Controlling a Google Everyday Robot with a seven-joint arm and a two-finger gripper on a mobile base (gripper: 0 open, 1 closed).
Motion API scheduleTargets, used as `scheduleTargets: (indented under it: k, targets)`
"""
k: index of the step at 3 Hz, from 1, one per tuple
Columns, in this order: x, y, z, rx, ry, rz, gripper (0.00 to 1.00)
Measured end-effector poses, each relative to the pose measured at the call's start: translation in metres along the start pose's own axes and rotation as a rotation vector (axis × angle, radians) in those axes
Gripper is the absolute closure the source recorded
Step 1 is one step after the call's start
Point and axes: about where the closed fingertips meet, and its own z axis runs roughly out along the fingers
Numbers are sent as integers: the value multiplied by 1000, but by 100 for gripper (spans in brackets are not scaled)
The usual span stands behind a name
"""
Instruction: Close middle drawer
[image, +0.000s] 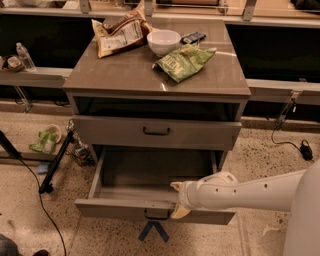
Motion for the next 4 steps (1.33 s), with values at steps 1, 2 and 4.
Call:
scheduleTargets:
  k: [1,2,4]
  targets:
    - [0,-2,-1,1,0,-3,59]
    - [4,-18,-13,44,17,-11,83]
    - [7,-46,-44,118,47,-21,57]
